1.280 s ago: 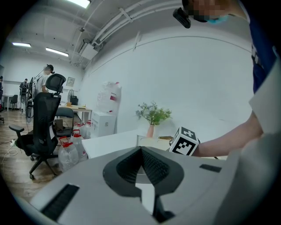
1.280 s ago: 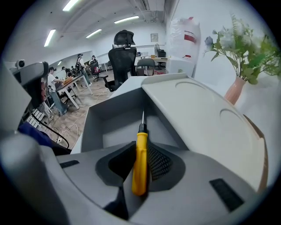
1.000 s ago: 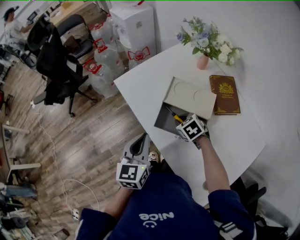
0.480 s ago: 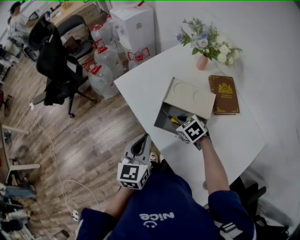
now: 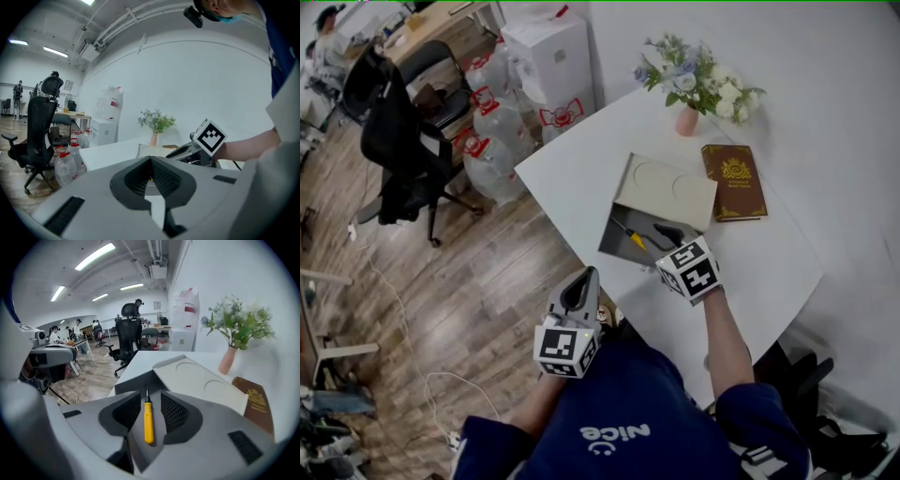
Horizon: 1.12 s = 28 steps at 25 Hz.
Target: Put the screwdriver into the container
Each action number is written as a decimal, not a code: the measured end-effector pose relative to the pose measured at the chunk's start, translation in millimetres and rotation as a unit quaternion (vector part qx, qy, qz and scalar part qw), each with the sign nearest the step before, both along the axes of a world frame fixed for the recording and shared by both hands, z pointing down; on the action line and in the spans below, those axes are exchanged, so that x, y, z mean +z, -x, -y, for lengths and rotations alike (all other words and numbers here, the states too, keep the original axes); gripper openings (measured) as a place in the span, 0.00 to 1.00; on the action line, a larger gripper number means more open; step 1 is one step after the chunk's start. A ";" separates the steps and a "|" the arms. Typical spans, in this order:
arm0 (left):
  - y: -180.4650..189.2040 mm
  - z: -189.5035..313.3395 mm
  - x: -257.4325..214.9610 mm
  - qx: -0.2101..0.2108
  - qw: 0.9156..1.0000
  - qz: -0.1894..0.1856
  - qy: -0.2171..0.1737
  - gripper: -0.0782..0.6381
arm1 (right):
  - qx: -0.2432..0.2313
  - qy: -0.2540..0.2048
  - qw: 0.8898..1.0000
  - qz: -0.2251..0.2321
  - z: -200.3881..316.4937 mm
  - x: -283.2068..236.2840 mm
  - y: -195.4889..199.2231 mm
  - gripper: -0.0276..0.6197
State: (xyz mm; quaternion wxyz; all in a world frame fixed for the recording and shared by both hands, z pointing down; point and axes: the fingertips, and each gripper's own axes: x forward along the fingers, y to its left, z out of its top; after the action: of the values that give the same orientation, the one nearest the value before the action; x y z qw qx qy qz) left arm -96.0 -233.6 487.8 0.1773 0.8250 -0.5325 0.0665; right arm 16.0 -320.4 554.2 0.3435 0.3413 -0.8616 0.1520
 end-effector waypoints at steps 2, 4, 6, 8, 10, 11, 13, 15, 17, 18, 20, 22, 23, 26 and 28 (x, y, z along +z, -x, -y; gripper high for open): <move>-2.2 0.3 -1.0 0.005 1.000 -0.002 -0.002 0.13 | 0.022 -0.020 0.999 0.014 -1.9 -14.8 -5.8 0.27; -4.4 1.2 -2.5 0.011 1.000 -0.004 -0.005 0.13 | 0.037 -0.038 0.998 0.022 -6.4 -27.5 -11.0 0.27; -6.7 1.8 -4.7 0.017 1.000 -0.007 -0.008 0.13 | 0.049 -0.054 0.997 0.024 -14.0 -37.4 -14.6 0.27; -8.8 1.9 -7.6 0.025 1.000 -0.009 -0.013 0.13 | 0.061 -0.068 0.995 0.027 -22.8 -45.7 -17.4 0.27; -10.5 1.8 -11.2 0.032 0.999 -0.011 -0.019 0.13 | 0.075 -0.080 0.993 0.032 -31.5 -53.2 -19.8 0.27; -11.6 1.6 -13.0 0.036 0.999 -0.011 -0.021 0.13 | 0.082 -0.085 0.992 0.036 -35.6 -56.6 -21.0 0.27; -13.6 1.5 -16.2 0.043 0.999 -0.013 -0.025 0.13 | 0.099 -0.097 0.989 0.046 -43.3 -62.9 -24.1 0.27; -16.1 1.2 -18.7 0.051 0.998 -0.015 -0.030 0.13 | 0.119 -0.109 0.985 0.055 -51.4 -67.8 -27.7 0.25; -19.5 0.4 -21.0 0.061 0.997 -0.015 -0.035 0.13 | 0.139 -0.119 0.981 0.064 -60.0 -70.5 -30.9 0.24; -21.2 -0.1 -22.3 0.066 0.997 -0.015 -0.037 0.13 | 0.148 -0.123 0.979 0.068 -64.0 -71.5 -32.3 0.24; -24.2 -1.0 -23.3 0.075 0.996 -0.014 -0.041 0.13 | 0.166 -0.132 0.974 0.075 -71.0 -72.6 -35.5 0.24; -26.0 -2.0 -22.0 0.080 0.996 -0.015 -0.043 0.13 | 0.180 -0.141 0.970 0.082 -78.0 -72.7 -38.5 0.24; -26.5 -2.1 -21.3 0.082 0.996 -0.016 -0.044 0.13 | 0.184 -0.146 0.968 0.086 -81.6 -72.5 -39.5 0.24; -28.6 -2.6 -20.7 0.087 0.995 -0.020 -0.047 0.13 | 0.194 -0.159 0.964 0.089 -92.8 -70.4 -40.4 0.24; -30.1 -4.5 -20.4 0.091 0.994 -0.023 -0.051 0.13 | 0.201 -0.159 0.963 0.089 -101.7 -65.2 -39.2 0.24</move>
State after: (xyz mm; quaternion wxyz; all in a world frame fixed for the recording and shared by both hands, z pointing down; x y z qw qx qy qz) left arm -65.8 -229.1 467.5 0.1404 0.8794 -0.4535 0.0365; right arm 55.2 -218.7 489.0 0.1694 0.5423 -0.8157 0.1089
